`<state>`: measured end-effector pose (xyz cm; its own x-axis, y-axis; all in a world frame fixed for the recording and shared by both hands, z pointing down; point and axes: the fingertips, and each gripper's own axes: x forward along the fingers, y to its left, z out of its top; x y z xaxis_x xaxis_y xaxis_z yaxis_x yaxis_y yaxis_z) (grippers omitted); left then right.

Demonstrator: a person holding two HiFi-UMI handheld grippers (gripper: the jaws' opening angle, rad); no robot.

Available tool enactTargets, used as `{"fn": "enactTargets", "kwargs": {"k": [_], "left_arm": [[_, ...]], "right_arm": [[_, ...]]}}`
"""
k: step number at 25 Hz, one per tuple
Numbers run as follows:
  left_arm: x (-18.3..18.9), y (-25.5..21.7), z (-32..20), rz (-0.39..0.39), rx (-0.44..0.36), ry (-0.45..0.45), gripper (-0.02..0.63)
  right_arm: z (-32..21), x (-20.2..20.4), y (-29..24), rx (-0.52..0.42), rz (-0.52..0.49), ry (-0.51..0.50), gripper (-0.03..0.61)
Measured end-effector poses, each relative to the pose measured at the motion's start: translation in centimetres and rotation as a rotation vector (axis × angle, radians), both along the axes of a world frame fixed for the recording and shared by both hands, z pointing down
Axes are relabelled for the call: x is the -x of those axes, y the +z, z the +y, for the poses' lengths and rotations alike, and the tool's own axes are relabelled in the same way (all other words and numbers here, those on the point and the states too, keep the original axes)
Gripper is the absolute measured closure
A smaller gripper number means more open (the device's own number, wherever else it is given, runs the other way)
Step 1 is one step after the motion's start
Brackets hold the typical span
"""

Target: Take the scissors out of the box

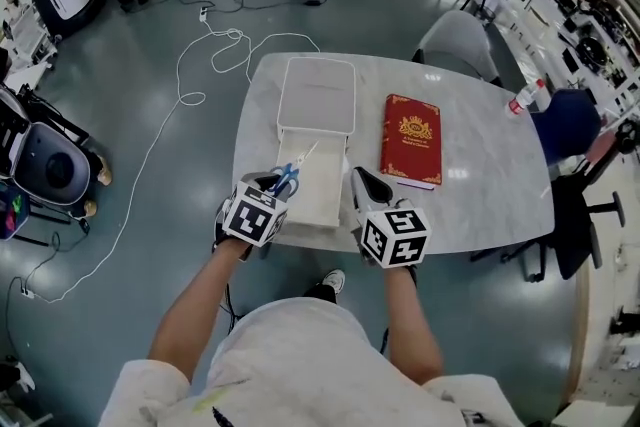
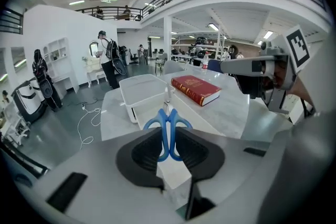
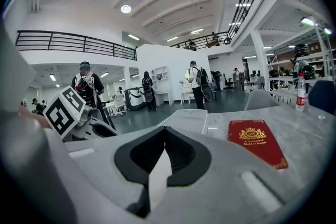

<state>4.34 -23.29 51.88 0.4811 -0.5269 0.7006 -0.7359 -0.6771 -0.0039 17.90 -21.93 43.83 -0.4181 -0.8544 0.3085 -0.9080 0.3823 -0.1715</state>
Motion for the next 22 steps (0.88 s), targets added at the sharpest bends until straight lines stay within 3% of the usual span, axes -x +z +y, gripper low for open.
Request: {"fn": "enactTargets", "kwargs": {"k": [22], "left_arm": [[10.3, -6.7, 4.5, 0.205, -0.185, -0.172, 0.537]], "right_arm": [[6.5, 3.2, -3.6, -0.086, 0.038, 0.077, 0.574]]}}
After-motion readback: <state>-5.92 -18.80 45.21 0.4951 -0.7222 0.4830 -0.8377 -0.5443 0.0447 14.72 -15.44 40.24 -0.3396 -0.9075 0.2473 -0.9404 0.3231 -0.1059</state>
